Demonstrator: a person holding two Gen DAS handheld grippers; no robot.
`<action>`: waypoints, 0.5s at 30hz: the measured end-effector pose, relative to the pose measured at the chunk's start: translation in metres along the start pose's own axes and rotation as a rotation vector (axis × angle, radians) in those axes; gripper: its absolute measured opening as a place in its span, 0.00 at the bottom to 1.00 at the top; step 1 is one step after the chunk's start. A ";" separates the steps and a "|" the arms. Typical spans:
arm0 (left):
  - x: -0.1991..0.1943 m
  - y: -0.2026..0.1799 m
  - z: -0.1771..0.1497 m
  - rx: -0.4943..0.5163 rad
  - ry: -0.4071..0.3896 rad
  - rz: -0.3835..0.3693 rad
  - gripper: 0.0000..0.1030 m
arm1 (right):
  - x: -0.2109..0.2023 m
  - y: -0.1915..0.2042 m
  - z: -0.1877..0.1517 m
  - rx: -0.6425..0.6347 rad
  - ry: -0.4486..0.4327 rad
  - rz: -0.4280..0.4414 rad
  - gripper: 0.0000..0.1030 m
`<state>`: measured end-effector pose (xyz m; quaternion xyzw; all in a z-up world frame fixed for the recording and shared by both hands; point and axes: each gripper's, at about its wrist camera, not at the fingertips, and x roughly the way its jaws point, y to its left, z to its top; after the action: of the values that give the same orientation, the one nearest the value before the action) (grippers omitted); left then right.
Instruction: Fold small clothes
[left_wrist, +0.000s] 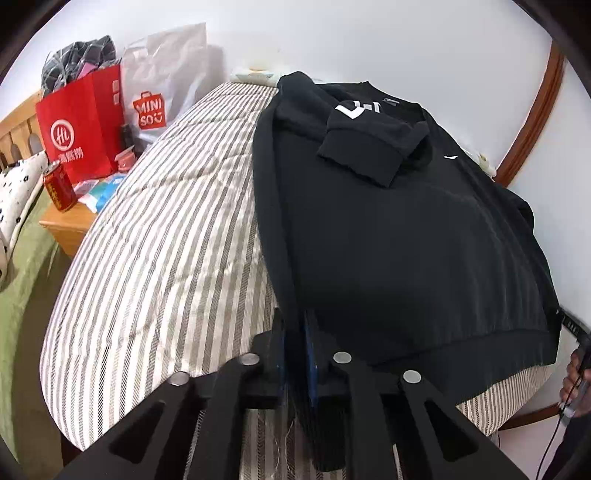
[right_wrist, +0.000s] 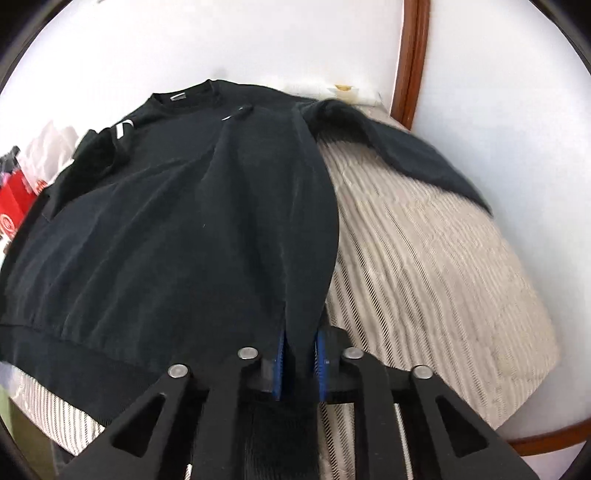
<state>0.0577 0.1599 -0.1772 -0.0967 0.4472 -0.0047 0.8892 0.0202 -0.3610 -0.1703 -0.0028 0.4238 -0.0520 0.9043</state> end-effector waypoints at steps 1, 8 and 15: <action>0.001 -0.001 0.004 0.010 0.000 0.021 0.23 | -0.003 0.004 0.007 -0.024 -0.012 -0.038 0.28; 0.013 0.001 0.049 -0.011 -0.038 0.045 0.38 | -0.018 0.064 0.087 -0.162 -0.160 -0.055 0.52; 0.042 0.004 0.099 -0.028 -0.056 0.096 0.41 | 0.010 0.172 0.154 -0.266 -0.150 0.242 0.59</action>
<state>0.1616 0.1765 -0.1542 -0.0875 0.4263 0.0471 0.8991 0.1605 -0.1966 -0.0875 -0.0753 0.3556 0.1139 0.9246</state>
